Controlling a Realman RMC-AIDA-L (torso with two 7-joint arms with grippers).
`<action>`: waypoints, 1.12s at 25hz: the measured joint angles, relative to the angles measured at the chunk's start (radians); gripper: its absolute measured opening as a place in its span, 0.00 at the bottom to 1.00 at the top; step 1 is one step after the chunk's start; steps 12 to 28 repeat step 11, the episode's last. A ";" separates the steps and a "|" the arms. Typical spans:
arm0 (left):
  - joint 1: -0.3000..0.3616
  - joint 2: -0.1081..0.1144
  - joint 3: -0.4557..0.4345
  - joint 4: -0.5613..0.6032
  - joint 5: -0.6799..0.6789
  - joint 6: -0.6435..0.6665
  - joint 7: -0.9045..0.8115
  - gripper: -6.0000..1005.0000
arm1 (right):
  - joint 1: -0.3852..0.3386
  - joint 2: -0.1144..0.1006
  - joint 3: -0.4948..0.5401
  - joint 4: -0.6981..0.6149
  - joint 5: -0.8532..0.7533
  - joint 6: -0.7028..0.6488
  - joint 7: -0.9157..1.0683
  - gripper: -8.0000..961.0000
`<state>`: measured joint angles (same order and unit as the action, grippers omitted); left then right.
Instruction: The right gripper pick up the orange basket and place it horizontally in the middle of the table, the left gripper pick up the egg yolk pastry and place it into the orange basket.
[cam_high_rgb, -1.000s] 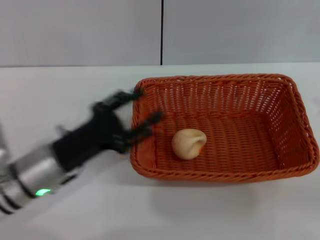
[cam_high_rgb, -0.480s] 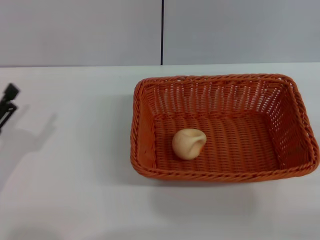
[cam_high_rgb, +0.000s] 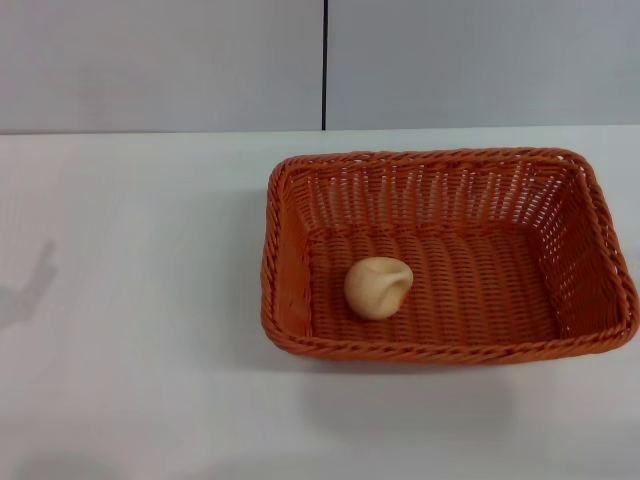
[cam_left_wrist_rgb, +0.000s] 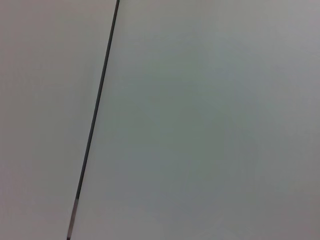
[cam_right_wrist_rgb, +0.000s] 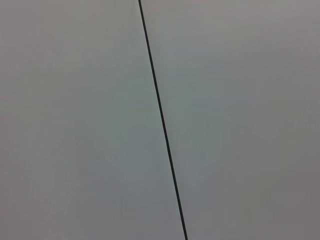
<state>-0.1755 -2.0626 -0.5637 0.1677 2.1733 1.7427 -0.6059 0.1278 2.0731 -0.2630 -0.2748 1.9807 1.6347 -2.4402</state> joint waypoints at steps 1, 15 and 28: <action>0.003 -0.002 0.000 -0.006 0.000 -0.006 0.000 0.81 | 0.002 0.000 0.000 0.001 0.000 -0.001 0.000 0.47; 0.020 -0.005 0.003 -0.047 0.008 -0.041 0.000 0.81 | 0.021 0.001 -0.004 0.004 -0.003 -0.021 -0.002 0.47; 0.020 -0.005 0.003 -0.047 0.008 -0.041 0.000 0.81 | 0.021 0.001 -0.004 0.004 -0.003 -0.021 -0.002 0.47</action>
